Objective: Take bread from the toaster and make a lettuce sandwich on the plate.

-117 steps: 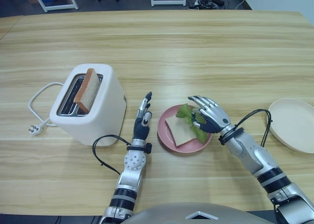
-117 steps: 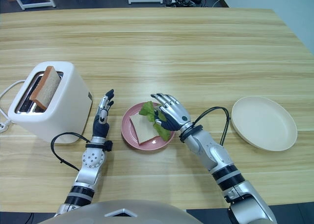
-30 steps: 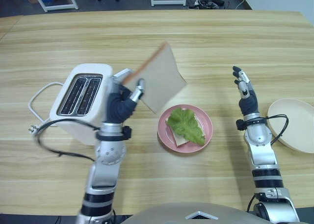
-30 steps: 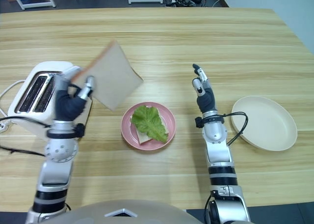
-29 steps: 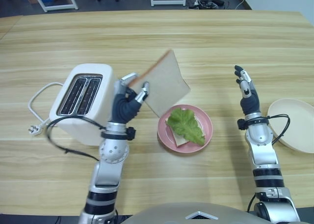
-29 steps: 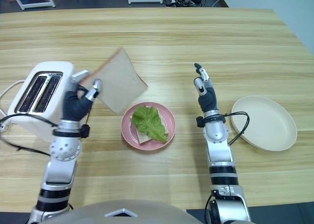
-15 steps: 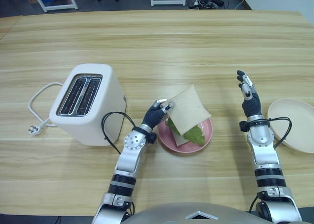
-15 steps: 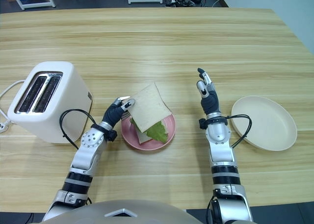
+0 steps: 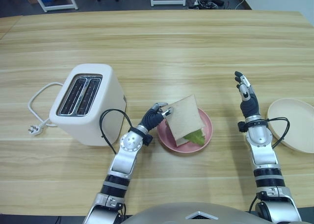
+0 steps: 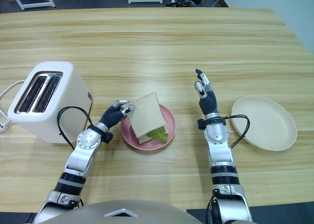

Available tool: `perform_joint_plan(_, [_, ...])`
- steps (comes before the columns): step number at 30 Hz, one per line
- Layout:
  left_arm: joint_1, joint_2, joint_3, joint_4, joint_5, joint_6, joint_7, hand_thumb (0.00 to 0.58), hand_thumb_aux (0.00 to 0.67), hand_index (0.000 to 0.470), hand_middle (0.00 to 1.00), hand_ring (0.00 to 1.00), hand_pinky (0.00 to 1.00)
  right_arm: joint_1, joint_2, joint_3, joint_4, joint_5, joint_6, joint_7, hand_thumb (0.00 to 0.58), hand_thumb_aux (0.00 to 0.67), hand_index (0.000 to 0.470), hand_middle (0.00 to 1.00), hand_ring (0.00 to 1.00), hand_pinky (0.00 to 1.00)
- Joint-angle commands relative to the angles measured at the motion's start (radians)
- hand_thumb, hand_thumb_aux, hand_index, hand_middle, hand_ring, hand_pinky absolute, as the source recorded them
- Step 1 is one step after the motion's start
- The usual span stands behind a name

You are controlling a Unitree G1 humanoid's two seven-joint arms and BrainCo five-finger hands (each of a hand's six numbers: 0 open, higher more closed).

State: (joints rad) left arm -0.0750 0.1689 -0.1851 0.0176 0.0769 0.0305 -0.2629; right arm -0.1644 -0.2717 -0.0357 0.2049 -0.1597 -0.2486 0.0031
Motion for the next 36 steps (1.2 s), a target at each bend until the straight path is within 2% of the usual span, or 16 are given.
perform_joint_plan(1, [-0.007,0.004,-0.01,0.007,0.012,-0.002,-0.007,0.58,0.67,0.47,1.0,1.0,1.0,0.01,0.003,0.008,0.001,-0.01,0.005,0.002,0.0,0.0,0.0,0.0,0.0,0.0])
perform_joint_plan(10, [-0.006,-0.001,-0.065,0.061,0.063,-0.01,-0.001,0.58,0.67,0.47,1.0,1.0,1.0,0.028,-0.006,0.032,-0.019,-0.054,-0.005,-0.016,0.0,0.0,0.0,0.0,0.0,0.0])
perform_joint_plan(12, [-0.017,0.014,-0.065,0.088,0.095,-0.021,0.02,0.58,0.67,0.47,1.0,1.0,1.0,0.058,-0.013,0.063,-0.075,-0.137,-0.026,-0.049,0.0,0.0,0.0,0.0,0.0,0.0])
perform_joint_plan(16, [-0.033,0.044,-0.059,0.128,0.158,-0.036,0.062,0.58,0.67,0.47,1.0,1.0,1.0,0.172,-0.053,0.204,-0.276,-0.437,-0.112,-0.115,0.0,0.0,0.0,0.0,0.0,0.0])
perform_joint_plan(20, [-0.035,0.055,-0.063,0.126,0.191,-0.043,0.082,0.58,0.67,0.47,1.0,1.0,1.0,0.246,-0.127,0.337,-0.362,-0.7,-0.197,-0.146,0.0,0.0,0.0,0.0,0.0,0.0])
perform_joint_plan(25, [-0.035,0.054,-0.072,0.132,0.205,-0.042,0.087,0.58,0.67,0.47,1.0,1.0,1.0,0.248,-0.18,0.423,-0.328,-0.918,-0.197,-0.205,0.0,0.0,0.0,0.0,0.0,0.0])
perform_joint_plan(29, [-0.031,0.052,-0.076,0.129,0.207,-0.042,0.083,0.58,0.67,0.47,1.0,1.0,1.0,0.21,-0.189,0.476,-0.259,-1.037,-0.141,-0.218,0.0,0.0,0.0,0.0,0.0,0.0])
perform_joint_plan(33, [-0.022,0.057,-0.077,0.108,0.208,-0.039,0.076,0.58,0.67,0.47,1.0,1.0,1.0,0.155,-0.185,0.524,-0.167,-1.077,-0.1,-0.189,0.0,0.0,0.0,0.0,0.0,0.0])
perform_joint_plan(36, [-0.015,0.057,-0.076,0.097,0.207,-0.039,0.076,0.58,0.67,0.47,1.0,1.0,1.0,0.085,-0.165,0.572,-0.019,-1.072,-0.08,-0.151,0.0,0.0,0.0,0.0,0.0,0.0])
